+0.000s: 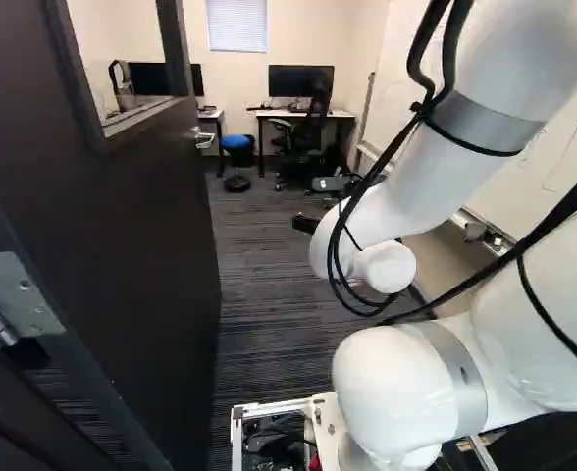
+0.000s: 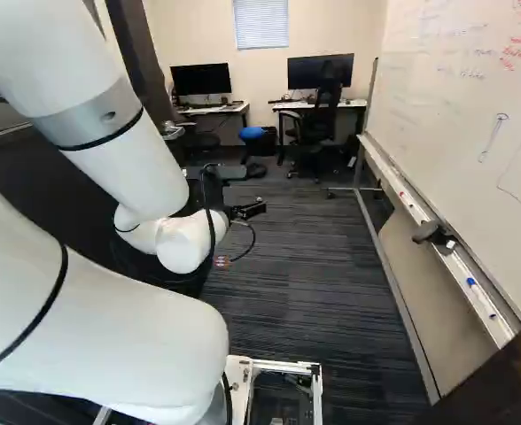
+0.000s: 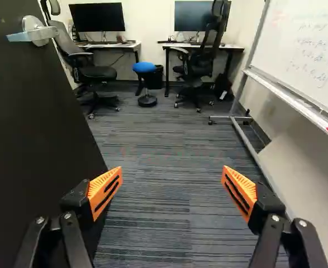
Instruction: Open the door and move inside
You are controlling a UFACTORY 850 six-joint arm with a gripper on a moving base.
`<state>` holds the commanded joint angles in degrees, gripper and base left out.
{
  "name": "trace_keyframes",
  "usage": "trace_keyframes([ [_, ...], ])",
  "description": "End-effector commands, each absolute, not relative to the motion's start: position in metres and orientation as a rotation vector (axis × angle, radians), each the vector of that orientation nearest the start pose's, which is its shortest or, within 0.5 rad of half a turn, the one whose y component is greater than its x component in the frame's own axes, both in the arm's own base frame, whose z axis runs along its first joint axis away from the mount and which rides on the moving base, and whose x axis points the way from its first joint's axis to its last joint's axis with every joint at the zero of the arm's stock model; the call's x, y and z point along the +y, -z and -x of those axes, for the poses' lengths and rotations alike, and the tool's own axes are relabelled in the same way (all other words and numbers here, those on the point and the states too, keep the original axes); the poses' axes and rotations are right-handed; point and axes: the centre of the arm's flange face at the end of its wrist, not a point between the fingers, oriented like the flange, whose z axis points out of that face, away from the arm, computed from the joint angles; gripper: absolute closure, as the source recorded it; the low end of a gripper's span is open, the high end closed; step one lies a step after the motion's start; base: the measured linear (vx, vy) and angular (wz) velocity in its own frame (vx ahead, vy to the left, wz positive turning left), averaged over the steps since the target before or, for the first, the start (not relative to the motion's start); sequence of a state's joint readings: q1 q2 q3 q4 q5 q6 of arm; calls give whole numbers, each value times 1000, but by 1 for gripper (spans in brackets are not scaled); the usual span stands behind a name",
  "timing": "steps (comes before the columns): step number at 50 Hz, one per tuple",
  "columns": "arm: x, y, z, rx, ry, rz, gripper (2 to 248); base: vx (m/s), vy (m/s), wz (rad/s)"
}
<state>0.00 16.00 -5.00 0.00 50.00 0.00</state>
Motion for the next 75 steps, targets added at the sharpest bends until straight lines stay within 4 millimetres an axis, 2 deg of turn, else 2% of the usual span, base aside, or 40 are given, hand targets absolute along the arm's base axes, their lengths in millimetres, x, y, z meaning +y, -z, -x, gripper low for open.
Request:
trace_keyframes([
  [75, 0, -366, -270, 0, 1824, 2558, 3, 219, -2, 2],
])
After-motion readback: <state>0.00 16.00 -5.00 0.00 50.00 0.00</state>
